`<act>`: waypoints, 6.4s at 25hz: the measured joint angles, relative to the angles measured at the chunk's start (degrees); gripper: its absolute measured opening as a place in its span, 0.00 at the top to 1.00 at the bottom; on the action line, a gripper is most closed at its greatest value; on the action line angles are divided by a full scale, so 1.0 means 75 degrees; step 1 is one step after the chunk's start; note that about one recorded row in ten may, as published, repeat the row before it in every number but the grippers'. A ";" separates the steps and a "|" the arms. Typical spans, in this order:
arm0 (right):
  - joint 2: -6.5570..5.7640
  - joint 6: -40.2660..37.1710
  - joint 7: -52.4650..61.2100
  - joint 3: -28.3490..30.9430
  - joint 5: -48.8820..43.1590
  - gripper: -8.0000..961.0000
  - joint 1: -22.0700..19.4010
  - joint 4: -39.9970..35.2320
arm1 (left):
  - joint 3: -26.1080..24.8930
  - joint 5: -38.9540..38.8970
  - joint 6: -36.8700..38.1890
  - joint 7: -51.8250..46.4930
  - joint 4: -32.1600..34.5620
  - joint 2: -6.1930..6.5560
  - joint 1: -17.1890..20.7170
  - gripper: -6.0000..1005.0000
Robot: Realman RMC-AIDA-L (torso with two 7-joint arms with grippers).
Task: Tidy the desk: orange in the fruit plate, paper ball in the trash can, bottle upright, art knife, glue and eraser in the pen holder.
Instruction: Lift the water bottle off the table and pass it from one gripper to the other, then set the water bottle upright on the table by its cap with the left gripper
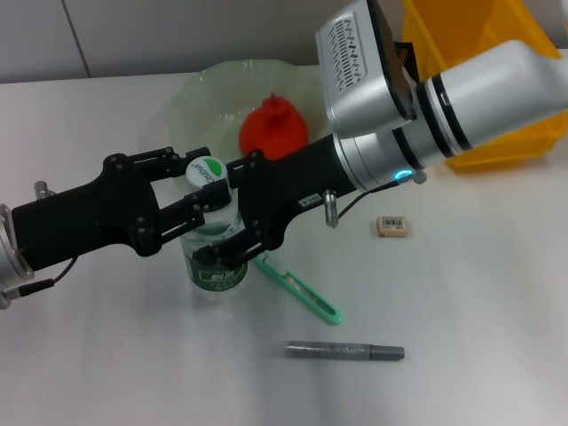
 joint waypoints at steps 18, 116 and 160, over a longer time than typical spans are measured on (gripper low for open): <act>-0.0014 0.0036 -0.0033 0.0007 0.0300 0.20 -0.0408 -0.0550 | -0.0002 0.0036 -0.0024 -0.0297 0.0299 -0.0003 0.0042 0.57; -0.0247 -0.2847 0.0629 0.3249 0.0217 0.35 -0.3751 -0.1873 | -0.0387 0.0017 -0.0931 -0.1285 0.1326 0.0063 -0.0050 0.48; -0.0270 -0.3065 0.0158 0.3669 -0.0057 0.38 -0.3657 -0.0863 | -0.0695 -0.0602 -0.3495 -0.1194 0.1027 -0.0045 -0.0105 0.42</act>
